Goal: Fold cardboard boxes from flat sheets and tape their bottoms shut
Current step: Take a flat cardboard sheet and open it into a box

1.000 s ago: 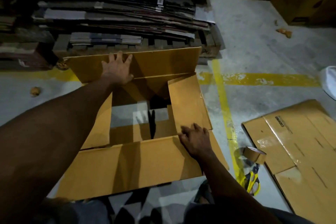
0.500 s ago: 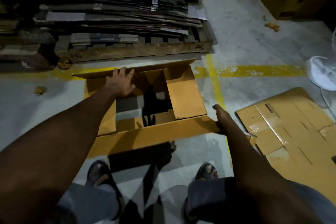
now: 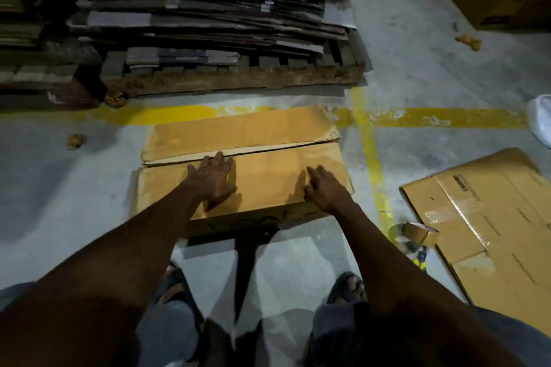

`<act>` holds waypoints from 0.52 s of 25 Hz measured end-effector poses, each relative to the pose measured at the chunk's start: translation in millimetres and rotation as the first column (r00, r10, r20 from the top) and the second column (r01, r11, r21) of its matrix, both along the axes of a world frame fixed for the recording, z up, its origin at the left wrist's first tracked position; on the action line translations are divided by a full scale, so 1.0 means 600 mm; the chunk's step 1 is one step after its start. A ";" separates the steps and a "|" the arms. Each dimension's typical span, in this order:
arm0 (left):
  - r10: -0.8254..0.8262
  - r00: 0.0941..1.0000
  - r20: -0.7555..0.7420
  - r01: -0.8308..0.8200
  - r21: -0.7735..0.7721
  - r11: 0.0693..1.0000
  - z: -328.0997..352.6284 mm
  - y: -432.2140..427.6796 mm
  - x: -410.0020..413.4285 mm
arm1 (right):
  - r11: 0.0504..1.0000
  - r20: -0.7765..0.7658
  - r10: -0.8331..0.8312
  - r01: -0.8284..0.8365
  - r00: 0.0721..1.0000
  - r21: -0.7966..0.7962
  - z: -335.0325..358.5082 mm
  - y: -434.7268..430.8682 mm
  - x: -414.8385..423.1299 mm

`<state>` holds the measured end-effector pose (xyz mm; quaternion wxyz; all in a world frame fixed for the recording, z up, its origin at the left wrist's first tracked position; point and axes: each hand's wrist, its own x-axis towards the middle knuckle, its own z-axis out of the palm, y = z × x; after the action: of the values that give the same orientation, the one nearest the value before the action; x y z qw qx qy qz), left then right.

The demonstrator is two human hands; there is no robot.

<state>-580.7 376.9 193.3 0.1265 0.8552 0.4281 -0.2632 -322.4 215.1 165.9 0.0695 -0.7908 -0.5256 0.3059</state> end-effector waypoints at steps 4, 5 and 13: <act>0.033 0.999 -0.013 -0.032 0.009 0.999 -0.059 -0.027 -0.010 | 0.997 0.341 0.056 -0.031 0.938 -0.077 -0.052 -0.003 -0.027; 0.033 0.999 0.011 -0.033 0.056 0.998 -0.071 -0.034 -0.012 | 1.000 0.367 0.024 -0.016 0.930 -0.024 -0.056 0.003 -0.033; 0.090 0.976 0.200 -0.129 0.190 0.973 -0.106 -0.051 0.030 | 0.989 0.362 0.147 -0.141 0.920 -0.045 -0.077 0.104 -0.011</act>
<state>-562.9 346.4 129.8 0.0936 0.8600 0.4851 -0.1279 -328.9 277.4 119.9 -0.0589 -0.7936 -0.5833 0.1627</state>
